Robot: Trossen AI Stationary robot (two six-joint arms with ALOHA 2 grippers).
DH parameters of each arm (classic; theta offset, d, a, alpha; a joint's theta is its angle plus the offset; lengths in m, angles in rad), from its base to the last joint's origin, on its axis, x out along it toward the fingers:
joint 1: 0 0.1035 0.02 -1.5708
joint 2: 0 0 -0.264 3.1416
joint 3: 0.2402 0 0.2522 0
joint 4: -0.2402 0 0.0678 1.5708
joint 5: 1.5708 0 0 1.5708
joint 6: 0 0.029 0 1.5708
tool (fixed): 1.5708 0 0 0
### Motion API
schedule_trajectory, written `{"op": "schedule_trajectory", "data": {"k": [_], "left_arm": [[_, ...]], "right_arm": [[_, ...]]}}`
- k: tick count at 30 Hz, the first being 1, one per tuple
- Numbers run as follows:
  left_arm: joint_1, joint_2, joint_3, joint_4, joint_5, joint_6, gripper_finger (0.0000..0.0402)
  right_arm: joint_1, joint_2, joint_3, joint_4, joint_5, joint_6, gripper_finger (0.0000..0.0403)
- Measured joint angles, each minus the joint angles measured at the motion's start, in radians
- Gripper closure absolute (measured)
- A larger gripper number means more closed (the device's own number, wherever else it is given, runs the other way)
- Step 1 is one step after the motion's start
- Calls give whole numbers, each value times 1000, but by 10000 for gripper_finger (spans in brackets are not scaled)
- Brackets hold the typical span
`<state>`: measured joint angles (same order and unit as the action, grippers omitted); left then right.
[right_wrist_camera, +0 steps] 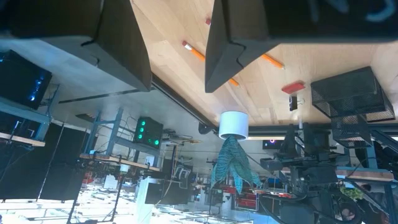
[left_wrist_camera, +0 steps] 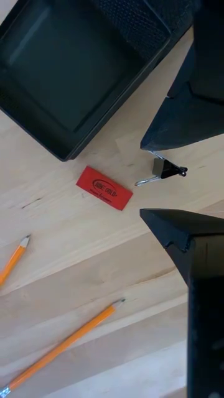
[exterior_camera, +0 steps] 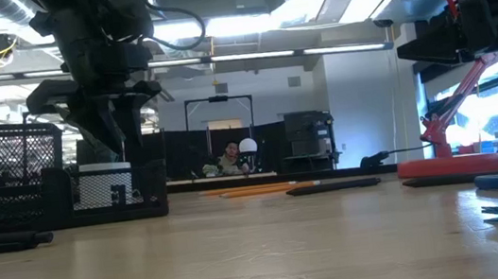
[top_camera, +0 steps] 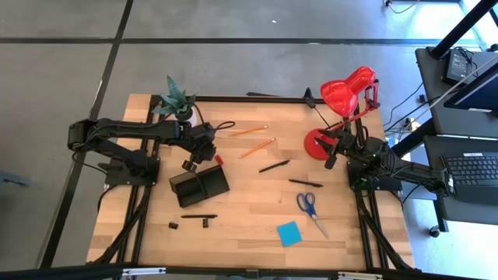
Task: Pick and place office supplies into organizer
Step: Put the top binder clip into the front left compartment of the desk organizer
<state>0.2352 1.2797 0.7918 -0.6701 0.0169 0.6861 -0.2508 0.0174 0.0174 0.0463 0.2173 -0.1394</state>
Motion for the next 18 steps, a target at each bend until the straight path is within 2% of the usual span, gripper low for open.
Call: {"op": "schedule_trajectory", "data": {"k": [10, 18], "left_arm": [[0, 6, 0, -10, 1, 61, 244], [4, 110, 0, -15, 0, 61, 244]], "right_arm": [[0, 0, 0, 0, 0, 6, 249], [0, 0, 0, 0, 0, 6, 249]]}}
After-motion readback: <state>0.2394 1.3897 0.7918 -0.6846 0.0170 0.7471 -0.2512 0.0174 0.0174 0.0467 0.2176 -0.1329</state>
